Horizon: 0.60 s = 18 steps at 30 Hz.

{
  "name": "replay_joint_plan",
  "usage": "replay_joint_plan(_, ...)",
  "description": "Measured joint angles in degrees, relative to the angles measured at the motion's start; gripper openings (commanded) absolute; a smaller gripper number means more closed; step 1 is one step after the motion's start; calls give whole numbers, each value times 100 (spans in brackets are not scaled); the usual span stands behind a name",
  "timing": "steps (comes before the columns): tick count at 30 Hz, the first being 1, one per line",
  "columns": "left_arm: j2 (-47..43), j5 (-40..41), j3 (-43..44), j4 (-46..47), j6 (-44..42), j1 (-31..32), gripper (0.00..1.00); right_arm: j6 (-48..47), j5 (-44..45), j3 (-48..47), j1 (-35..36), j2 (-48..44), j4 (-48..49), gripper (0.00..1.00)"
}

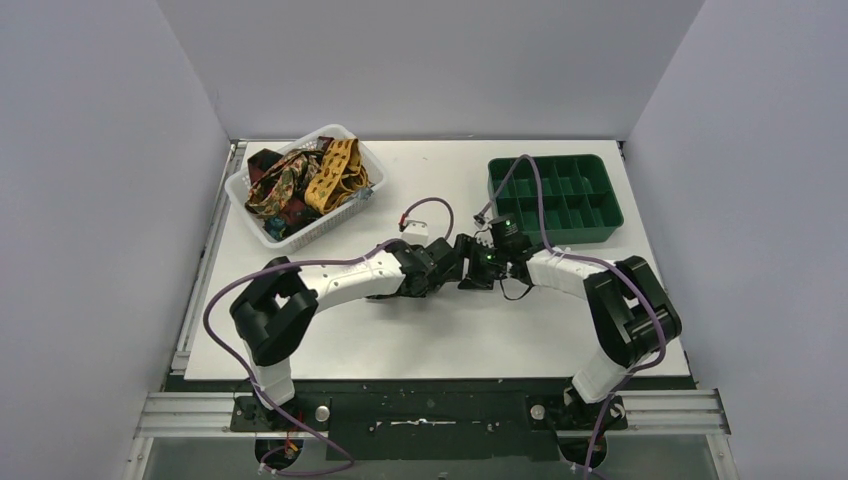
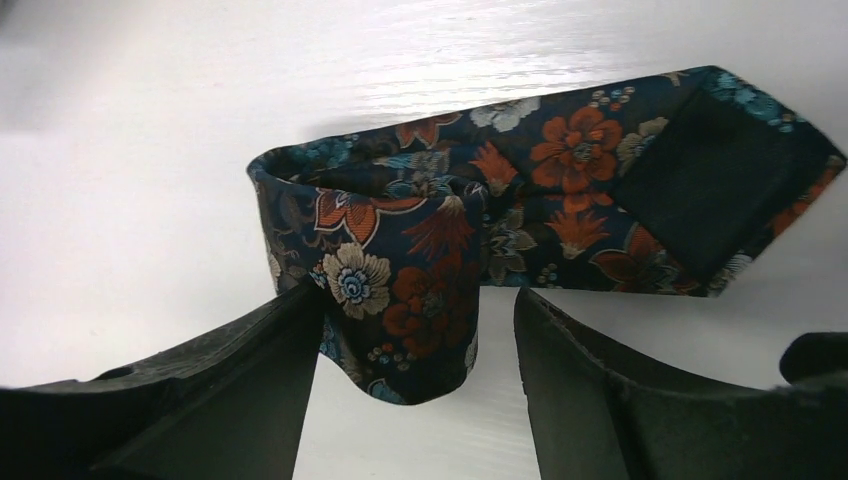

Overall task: Roll the ties
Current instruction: Roll the tie at the center of the board.

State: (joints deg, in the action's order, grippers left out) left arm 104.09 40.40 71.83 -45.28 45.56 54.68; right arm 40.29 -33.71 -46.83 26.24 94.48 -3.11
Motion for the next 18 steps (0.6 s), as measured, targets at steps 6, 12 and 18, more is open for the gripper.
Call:
replay_joint_plan(6, -9, -704, -11, 625, -216, -173, 71, -15, -22, 0, -179, -109, 7, 69)
replay_joint_plan(12, -426, -1523, -428, 1561, -304, -638, 73, -63, -107, 0, -262, -221, 11, 69)
replay_joint_plan(18, -1054, -2105, -868, 2190, -291, -927, 76, -188, -313, 0, -269, -238, 243, 85)
